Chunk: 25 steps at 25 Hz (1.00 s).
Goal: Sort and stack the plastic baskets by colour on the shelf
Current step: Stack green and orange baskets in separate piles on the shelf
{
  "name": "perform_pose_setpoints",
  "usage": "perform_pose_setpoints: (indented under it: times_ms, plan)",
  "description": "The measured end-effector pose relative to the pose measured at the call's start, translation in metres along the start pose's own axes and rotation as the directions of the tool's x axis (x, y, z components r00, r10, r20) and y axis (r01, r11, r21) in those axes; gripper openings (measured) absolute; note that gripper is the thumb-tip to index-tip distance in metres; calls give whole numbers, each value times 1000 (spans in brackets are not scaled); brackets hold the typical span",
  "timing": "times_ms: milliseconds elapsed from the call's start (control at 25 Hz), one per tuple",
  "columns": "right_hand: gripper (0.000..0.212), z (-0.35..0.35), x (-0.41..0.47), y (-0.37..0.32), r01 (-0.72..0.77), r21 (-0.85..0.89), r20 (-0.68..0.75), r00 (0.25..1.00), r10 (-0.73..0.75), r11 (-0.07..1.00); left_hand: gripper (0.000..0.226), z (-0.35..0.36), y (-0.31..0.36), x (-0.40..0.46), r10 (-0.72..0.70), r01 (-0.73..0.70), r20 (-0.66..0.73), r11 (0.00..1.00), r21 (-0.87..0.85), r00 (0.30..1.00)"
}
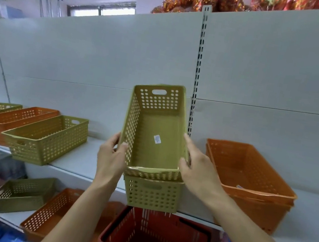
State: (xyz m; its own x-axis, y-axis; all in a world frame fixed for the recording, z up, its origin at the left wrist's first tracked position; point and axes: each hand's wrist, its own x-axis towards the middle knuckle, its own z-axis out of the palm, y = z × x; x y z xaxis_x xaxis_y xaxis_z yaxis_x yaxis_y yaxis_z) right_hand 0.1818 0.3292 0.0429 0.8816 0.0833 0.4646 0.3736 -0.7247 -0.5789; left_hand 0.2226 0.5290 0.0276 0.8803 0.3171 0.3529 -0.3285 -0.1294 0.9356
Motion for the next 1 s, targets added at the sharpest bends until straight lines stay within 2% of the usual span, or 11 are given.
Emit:
perform_pose_setpoints:
  times_ms: [80,240,320,400,520,680,920,1000]
  plan:
    - [63,5,7,10,-78,-18,-11,997,78,997,46,-7,3,-1,-48,40,185,998,51,982]
    - [56,18,7,18,-162,-62,119,979,168,985,34,-12,-12,4,-118,74,231,978,193,966]
    - [58,23,7,22,-205,-171,190,953,237,964,28,-12,-23,4,-163,89,279,962,259,946]
    - [61,26,4,21,-194,-271,199,947,252,943,26,-10,-29,2,-161,57,330,951,304,930]
    - [58,31,-3,11,-50,-324,138,985,99,945,35,-12,-25,-13,-46,-73,298,924,376,954]
    - [45,48,-20,-8,141,-245,-8,989,-147,959,43,-36,-34,-40,92,-165,168,851,498,982]
    - [38,108,-62,-46,309,-135,-137,935,-327,941,33,-125,-73,-84,145,-149,45,871,468,988]
    - [36,137,-71,-68,312,-112,-144,934,-326,943,34,-161,-82,-88,129,-134,44,870,475,991]
